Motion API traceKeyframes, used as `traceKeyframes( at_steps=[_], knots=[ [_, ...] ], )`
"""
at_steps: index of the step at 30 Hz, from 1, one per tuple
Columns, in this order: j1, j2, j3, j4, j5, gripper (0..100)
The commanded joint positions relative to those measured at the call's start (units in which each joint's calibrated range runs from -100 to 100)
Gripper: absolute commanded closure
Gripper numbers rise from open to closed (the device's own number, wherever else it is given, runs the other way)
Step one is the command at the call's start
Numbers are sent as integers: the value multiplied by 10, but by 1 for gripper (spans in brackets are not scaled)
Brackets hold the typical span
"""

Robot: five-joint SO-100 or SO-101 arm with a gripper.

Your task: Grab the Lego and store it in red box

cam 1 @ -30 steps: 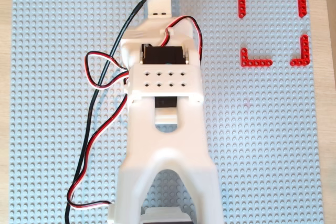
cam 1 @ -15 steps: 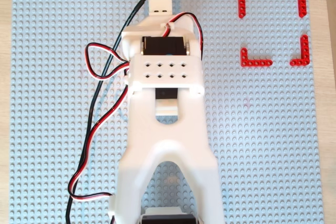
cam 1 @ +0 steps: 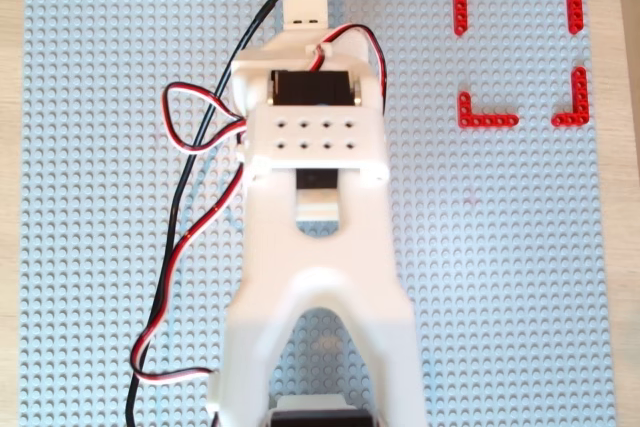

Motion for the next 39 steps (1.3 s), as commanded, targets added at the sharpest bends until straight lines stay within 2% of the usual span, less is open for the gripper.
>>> traceKeyframes(
  at_steps=[1,7,20,27,30,36,39],
  knots=[
    [3,-18,-24,-1,-1,97],
    [7,-90,-13,6,-2,97],
    [81,-308,-13,109,-3,97],
    [149,-395,12,106,-41,97],
    [169,-409,60,58,-51,97],
    [208,-402,185,-141,-48,97],
    [211,-371,209,-203,-47,97]
  ],
)
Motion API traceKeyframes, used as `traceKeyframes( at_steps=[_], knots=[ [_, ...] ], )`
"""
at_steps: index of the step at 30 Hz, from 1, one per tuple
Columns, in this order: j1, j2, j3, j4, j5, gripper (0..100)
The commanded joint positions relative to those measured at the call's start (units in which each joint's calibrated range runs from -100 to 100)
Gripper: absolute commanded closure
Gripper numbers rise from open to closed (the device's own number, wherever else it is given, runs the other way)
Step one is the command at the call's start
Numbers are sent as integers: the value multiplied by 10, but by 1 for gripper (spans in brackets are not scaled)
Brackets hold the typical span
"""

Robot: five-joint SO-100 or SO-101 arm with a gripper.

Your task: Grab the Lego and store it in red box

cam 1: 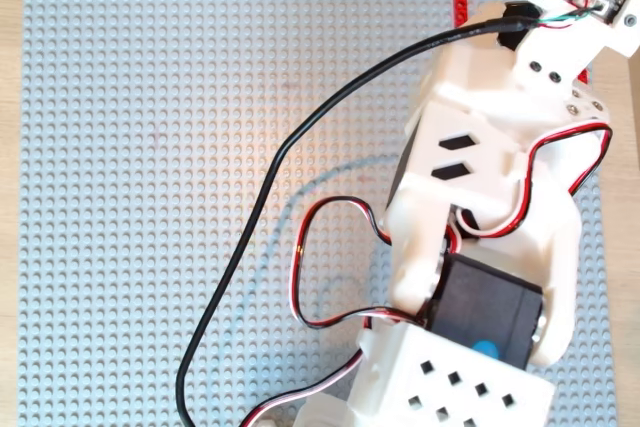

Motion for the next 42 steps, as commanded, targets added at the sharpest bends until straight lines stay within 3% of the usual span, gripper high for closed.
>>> traceKeyframes(
  at_steps=[1,8,18,33,37,42],
  knots=[
    [11,31,19,-95,2,97],
    [15,174,-9,-179,3,97],
    [62,363,-142,-176,19,97],
    [56,378,-189,-92,37,97],
    [56,377,-187,-92,34,88],
    [57,377,-186,-92,33,88]
  ],
)
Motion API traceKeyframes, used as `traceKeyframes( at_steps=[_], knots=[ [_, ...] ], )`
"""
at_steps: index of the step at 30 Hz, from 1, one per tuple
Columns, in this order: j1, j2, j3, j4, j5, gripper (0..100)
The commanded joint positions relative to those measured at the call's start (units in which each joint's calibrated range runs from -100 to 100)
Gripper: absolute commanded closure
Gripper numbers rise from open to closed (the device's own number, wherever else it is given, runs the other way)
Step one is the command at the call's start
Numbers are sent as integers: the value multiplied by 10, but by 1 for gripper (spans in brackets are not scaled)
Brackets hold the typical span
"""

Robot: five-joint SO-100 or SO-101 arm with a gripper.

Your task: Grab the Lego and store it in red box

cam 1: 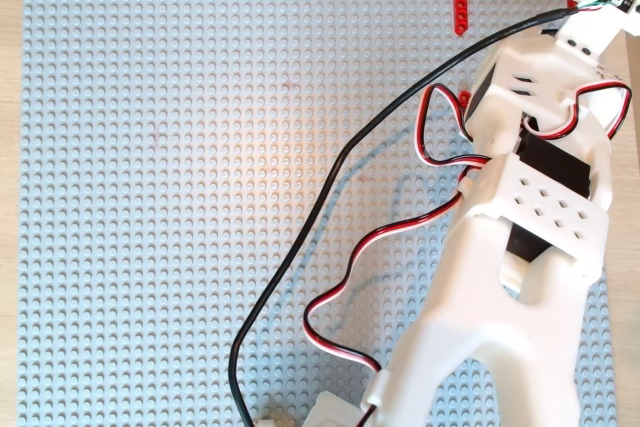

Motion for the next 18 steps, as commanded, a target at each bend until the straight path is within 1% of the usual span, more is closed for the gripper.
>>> traceKeyframes(
  at_steps=[1,11,16,18],
  knots=[
    [-1,-4,-24,2,-2,88],
    [-1,-6,-21,4,-2,87],
    [-19,-28,-30,90,-3,87],
    [-35,-49,-25,118,-3,85]
  ],
)
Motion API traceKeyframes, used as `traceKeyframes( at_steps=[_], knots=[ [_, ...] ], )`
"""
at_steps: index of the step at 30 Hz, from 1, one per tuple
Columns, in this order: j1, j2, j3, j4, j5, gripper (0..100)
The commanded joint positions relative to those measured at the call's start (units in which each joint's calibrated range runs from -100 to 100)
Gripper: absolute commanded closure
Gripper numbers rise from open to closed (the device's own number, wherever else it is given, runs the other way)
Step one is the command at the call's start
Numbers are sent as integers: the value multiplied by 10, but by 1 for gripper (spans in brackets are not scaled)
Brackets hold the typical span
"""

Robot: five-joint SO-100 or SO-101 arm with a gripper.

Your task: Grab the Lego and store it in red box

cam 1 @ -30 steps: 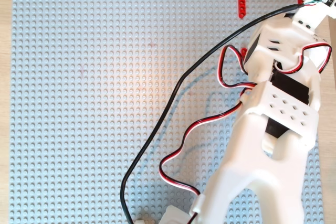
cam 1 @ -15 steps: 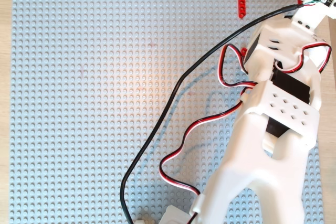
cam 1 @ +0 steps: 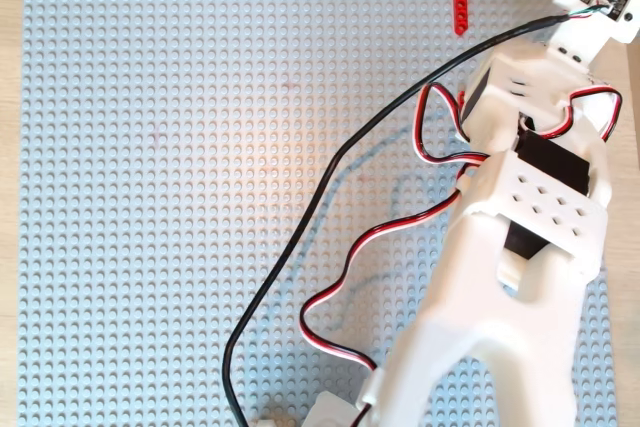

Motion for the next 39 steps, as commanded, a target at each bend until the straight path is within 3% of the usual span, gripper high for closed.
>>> traceKeyframes(
  at_steps=[1,10,18,22,27,39],
  knots=[
    [-28,-55,-21,50,-2,84],
    [-41,-118,-41,59,-15,82],
    [-9,-308,-48,83,-16,83],
    [-10,-452,-48,179,-17,85],
    [-53,-596,-48,295,-13,100],
    [-149,-912,-56,549,-11,99]
  ],
)
